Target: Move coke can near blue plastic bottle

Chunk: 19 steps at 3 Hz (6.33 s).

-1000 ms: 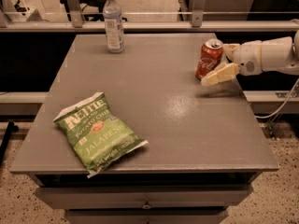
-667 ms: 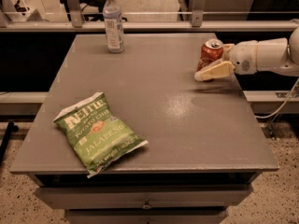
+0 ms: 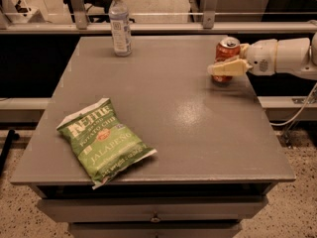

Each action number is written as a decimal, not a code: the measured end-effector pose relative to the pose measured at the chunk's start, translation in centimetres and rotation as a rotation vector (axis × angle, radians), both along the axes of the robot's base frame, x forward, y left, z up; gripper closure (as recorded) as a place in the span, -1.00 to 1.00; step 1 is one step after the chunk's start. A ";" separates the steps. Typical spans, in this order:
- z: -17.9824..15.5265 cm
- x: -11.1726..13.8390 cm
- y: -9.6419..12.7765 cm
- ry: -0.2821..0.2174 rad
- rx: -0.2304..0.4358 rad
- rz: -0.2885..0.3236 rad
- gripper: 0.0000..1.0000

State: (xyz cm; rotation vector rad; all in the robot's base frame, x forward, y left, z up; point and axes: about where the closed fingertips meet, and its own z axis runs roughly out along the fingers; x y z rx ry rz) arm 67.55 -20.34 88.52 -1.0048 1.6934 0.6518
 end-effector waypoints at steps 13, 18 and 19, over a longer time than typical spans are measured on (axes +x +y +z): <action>1.2 13.1 24.7 -0.075 0.088 0.209 -0.89; 7.1 10.5 9.1 -0.193 -0.029 0.040 -1.00; 7.2 10.1 7.2 -0.193 -0.030 0.017 -1.00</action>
Offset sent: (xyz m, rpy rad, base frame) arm 0.0005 0.0030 -0.0013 0.0005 0.0021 0.0049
